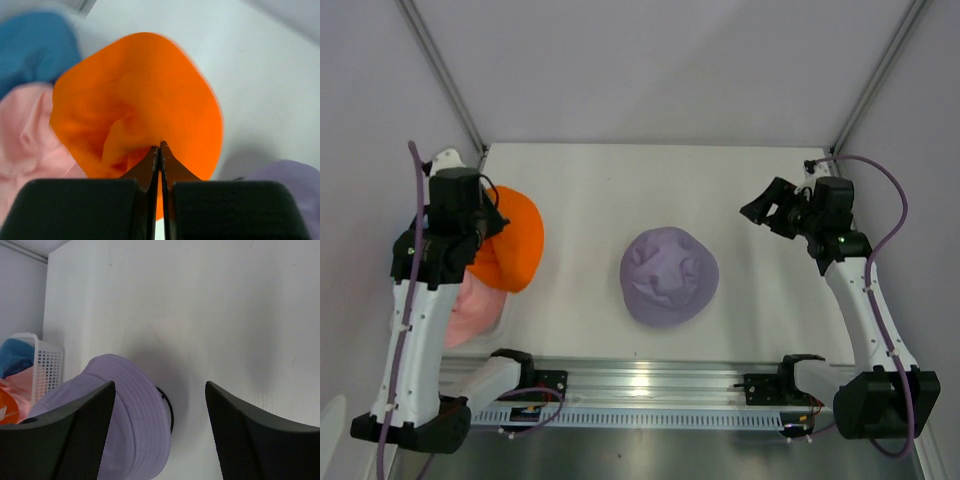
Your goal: Stack the hats
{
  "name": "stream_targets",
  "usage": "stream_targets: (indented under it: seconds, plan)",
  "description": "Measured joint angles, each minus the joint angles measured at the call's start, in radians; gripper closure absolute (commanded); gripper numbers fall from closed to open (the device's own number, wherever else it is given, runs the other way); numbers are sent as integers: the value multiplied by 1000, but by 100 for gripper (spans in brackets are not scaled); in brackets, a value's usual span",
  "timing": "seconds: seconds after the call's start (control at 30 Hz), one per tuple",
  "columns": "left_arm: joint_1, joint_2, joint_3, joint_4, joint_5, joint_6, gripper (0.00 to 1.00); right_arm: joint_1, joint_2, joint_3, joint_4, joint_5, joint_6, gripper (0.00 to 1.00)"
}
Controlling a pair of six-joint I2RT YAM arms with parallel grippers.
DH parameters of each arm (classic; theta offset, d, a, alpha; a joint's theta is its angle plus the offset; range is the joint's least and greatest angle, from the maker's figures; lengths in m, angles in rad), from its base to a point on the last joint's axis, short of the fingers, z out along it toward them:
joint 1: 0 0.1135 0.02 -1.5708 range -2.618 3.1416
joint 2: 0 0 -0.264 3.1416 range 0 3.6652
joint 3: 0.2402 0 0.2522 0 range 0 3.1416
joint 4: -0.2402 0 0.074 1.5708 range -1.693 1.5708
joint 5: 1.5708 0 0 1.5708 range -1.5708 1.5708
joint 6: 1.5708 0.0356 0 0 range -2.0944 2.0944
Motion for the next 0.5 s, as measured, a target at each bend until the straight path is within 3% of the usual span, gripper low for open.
stream_targets:
  seconds: [0.13,0.23,0.33,0.5]
  plan:
    - [-104,106,370,-89,125,103,99,-2,0,43,16,-53,7,18]
    - [-220,181,529,-143,184,146,99,-7,0,82,48,-116,20,13]
    - [-320,246,621,-185,262,186,99,-10,-1,113,110,-189,42,7]
    - [-455,339,663,-225,368,218,99,-9,-24,147,171,-264,86,6]
